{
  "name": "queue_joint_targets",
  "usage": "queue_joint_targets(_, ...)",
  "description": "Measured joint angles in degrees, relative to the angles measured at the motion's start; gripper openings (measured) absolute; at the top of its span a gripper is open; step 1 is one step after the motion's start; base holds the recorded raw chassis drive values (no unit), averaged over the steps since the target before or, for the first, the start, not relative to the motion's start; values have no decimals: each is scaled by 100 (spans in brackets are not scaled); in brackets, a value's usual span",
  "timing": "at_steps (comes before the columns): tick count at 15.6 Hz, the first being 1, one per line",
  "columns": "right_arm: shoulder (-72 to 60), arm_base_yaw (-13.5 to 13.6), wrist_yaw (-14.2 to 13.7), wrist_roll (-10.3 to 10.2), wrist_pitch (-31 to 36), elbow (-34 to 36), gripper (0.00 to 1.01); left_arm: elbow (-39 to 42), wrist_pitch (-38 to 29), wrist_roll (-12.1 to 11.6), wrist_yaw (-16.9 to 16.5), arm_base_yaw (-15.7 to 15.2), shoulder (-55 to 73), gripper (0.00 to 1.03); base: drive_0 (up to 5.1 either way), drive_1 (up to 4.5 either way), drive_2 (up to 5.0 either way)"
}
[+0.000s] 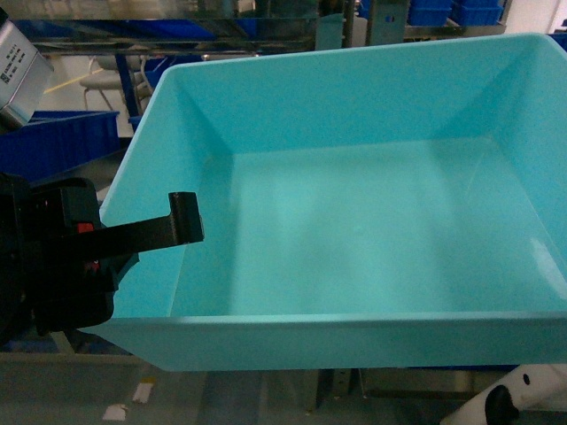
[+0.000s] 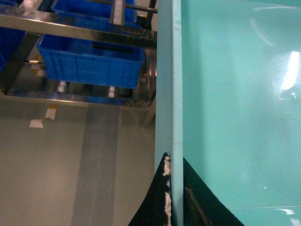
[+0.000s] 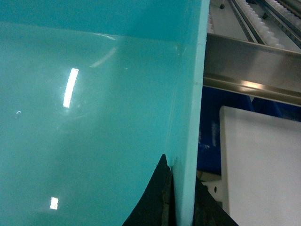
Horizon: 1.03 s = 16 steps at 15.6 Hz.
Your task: Organize blue bins on left shelf correctly
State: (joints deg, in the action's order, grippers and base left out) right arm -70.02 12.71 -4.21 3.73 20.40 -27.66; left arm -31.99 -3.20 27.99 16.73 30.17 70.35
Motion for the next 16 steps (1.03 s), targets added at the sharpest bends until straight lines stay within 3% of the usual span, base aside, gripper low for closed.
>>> queue_joint_targets(16, 0, 2, 0, 2, 17, 0, 2, 0, -11, 0, 2, 0, 0, 2, -501, 244, 244)
